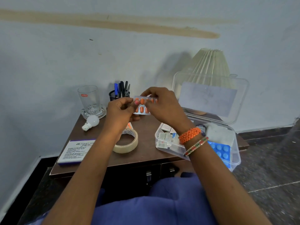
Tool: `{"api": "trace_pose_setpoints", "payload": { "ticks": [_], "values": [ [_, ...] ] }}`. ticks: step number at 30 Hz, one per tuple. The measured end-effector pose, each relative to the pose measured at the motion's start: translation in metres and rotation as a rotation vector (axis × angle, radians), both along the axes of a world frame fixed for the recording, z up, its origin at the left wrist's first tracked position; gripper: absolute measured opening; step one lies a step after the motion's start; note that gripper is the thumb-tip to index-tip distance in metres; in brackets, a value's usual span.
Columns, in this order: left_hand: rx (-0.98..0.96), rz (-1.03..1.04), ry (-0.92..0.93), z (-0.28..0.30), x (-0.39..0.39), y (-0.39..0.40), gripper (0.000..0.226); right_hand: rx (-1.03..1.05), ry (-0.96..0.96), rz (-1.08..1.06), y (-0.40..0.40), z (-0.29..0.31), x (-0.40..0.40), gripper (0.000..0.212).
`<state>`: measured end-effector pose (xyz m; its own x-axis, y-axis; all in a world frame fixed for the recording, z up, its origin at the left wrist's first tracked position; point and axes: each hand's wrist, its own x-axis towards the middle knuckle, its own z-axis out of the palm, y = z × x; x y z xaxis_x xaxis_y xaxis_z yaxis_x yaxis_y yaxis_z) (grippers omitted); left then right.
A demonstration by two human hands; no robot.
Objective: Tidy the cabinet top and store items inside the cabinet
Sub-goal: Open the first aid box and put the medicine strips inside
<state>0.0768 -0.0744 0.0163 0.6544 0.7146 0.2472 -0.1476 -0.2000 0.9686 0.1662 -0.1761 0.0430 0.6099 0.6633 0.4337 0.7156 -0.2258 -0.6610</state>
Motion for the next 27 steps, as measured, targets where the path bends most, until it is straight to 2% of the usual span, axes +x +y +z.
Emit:
{"api": "trace_pose_setpoints", "payload": {
  "ticks": [6, 11, 16, 22, 27],
  "values": [
    [0.044, -0.097, 0.084, -0.003, 0.012, -0.019, 0.012, 0.082, 0.020, -0.118, -0.047, -0.005, 0.014, 0.016],
    [0.236, -0.167, 0.195, -0.015, 0.025, -0.041, 0.007, 0.082, 0.071, -0.191, -0.094, -0.011, 0.034, 0.014],
    [0.452, -0.265, 0.227, -0.020, 0.039, -0.067, 0.006, -0.052, 0.067, -0.313, -0.144, -0.031, 0.045, 0.017],
    [0.540, -0.307, 0.258, -0.026, 0.050, -0.077, 0.004, -0.172, 0.138, -0.388, -0.174, -0.059, 0.045, 0.020],
    [0.584, -0.330, 0.304, -0.034, 0.055, -0.079, 0.009, -0.239, 0.035, -0.417, -0.175, -0.071, 0.048, 0.016]
  ]
}}
